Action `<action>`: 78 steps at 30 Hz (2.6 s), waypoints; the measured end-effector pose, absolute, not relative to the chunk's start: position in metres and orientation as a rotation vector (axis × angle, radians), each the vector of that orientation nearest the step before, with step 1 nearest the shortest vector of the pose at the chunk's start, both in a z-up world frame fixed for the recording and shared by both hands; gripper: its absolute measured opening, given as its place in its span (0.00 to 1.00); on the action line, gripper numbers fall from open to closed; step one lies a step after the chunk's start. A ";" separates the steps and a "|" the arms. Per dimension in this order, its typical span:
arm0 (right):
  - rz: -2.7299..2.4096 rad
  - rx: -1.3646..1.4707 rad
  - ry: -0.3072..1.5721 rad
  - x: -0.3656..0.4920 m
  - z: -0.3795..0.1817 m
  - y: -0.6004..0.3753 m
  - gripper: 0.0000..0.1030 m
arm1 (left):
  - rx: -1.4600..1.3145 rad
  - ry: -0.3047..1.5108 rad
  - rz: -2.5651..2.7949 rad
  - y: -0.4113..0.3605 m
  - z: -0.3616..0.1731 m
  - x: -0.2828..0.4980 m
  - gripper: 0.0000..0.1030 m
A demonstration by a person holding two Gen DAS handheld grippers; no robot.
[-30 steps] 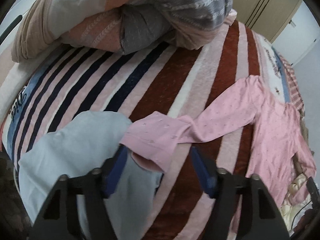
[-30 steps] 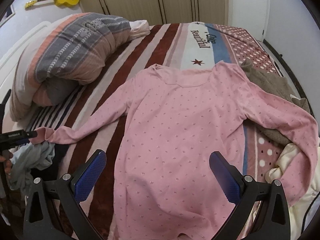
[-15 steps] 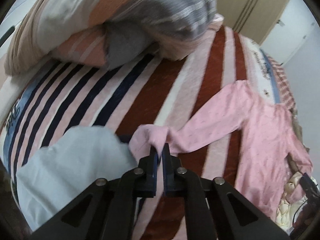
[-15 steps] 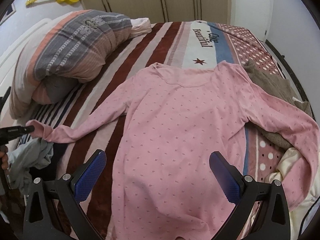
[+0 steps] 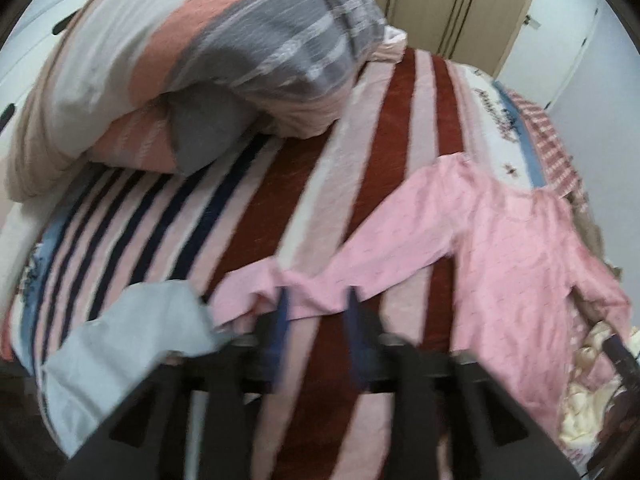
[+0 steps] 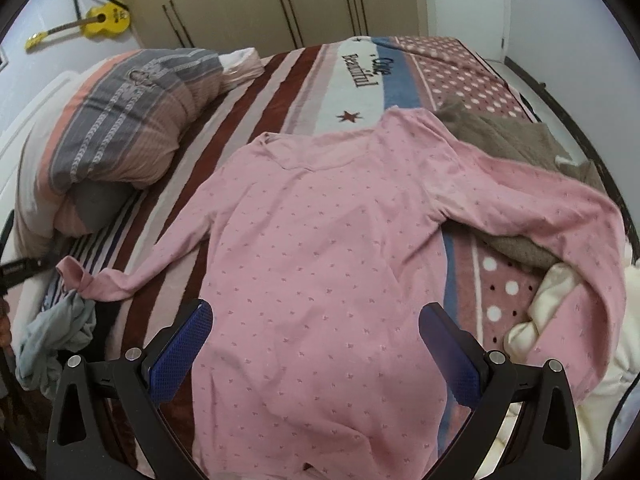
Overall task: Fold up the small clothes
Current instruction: 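Lift the sleeve with the left tool and lay it across the shirt body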
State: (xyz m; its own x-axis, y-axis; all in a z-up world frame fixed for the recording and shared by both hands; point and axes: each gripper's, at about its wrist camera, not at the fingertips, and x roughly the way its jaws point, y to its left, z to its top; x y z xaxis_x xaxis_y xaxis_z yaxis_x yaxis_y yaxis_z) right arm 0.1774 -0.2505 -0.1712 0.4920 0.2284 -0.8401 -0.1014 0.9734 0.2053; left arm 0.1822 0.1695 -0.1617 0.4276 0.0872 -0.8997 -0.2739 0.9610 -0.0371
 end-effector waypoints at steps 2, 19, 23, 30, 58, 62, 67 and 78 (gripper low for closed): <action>0.193 0.162 1.066 0.177 -0.177 -0.252 0.99 | -0.167 1.121 0.244 0.180 -0.165 0.176 0.52; 0.228 0.105 1.132 0.180 -0.196 -0.220 0.99 | -0.212 1.205 0.274 0.217 -0.232 0.202 0.04; 0.232 0.090 1.120 0.182 -0.192 -0.219 0.99 | -0.201 1.157 0.265 0.208 -0.218 0.203 0.02; 0.230 0.121 1.103 0.182 -0.185 -0.234 0.99 | -0.213 1.079 0.151 0.170 -0.183 0.211 0.02; 0.065 0.215 1.046 0.148 -0.180 -0.394 0.99 | -0.037 1.217 -0.561 -0.196 -0.203 0.203 0.06; 0.119 0.210 1.070 0.156 -0.188 -0.385 0.99 | -0.061 1.221 -0.506 -0.164 -0.197 0.193 0.50; 0.270 0.152 1.135 0.176 -0.204 -0.341 0.99 | -0.100 1.224 -0.377 -0.097 -0.186 0.189 0.53; 0.582 -0.228 1.296 0.204 -0.277 -0.230 0.72 | -0.197 1.213 -0.160 0.008 -0.188 0.180 0.57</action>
State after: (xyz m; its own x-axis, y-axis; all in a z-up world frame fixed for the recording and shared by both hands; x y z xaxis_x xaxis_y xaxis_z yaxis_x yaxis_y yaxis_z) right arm 0.2044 -0.2300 -0.2774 0.1537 0.2774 -0.9484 -0.5249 0.8361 0.1595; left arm 0.1804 0.0077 -0.1878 0.3427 -0.2269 -0.9117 0.0166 0.9717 -0.2355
